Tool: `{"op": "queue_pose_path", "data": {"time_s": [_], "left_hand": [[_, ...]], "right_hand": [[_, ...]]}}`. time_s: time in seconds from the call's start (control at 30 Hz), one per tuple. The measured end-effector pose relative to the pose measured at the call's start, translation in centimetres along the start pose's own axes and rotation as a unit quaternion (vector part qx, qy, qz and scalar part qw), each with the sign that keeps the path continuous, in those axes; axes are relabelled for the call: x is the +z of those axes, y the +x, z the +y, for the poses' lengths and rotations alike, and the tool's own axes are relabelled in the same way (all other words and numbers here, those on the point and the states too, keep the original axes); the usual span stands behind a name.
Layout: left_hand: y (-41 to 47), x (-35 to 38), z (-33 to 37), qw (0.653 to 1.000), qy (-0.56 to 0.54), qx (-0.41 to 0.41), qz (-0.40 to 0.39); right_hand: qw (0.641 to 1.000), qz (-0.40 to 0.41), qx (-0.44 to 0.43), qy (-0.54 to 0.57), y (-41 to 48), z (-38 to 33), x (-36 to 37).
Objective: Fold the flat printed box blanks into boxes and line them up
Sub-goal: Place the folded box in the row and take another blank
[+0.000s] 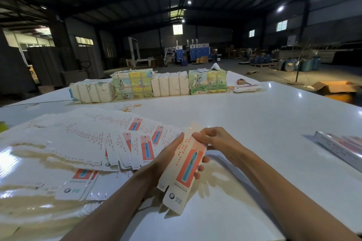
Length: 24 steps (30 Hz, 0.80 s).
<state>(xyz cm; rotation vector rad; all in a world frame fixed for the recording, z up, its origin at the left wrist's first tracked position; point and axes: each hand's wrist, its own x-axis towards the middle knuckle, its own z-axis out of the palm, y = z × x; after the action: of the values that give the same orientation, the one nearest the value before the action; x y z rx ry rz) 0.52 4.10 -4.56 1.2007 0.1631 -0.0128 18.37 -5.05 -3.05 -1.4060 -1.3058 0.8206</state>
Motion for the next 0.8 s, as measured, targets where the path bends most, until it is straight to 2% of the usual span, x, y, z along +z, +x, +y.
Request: {"op": "queue_pose_path", "data": {"time_s": [0.03,0.1,0.17,0.37,0.53,0.7,0.8], "left_hand": [[-0.2,0.6,0.3,0.999,0.001,0.007,-0.043],[0.1,0.7,0.3,0.999,0.018,0.001,-0.027],[0.4,0.4,-0.2,0.999,-0.019,-0.005,-0.036],[0.3,0.9,0.7,0.999,-0.032,0.004,-0.013],[0.6,0.4,-0.4,0.998,-0.024,0.047,0.036],[-0.4,0.2,0.4,1.000,-0.006,0.020,0.003],[-0.8,-0.1,0.0,0.999,-0.047,0.003,0.027]], "right_hand": [[1.000,-0.003,0.011,0.004,0.1,0.0,-0.2],[0.999,-0.011,0.031,0.010,0.2,0.0,-0.5],[0.999,-0.021,0.041,0.015,0.2,-0.1,-0.6],[0.998,0.009,-0.005,0.055,0.1,-0.1,-0.6],[0.997,0.014,-0.016,0.079,0.4,0.1,-0.4],[1.000,-0.012,0.002,0.029,0.6,-0.2,-0.6],[1.000,-0.023,0.014,0.005,0.4,-0.3,-0.5]]}}
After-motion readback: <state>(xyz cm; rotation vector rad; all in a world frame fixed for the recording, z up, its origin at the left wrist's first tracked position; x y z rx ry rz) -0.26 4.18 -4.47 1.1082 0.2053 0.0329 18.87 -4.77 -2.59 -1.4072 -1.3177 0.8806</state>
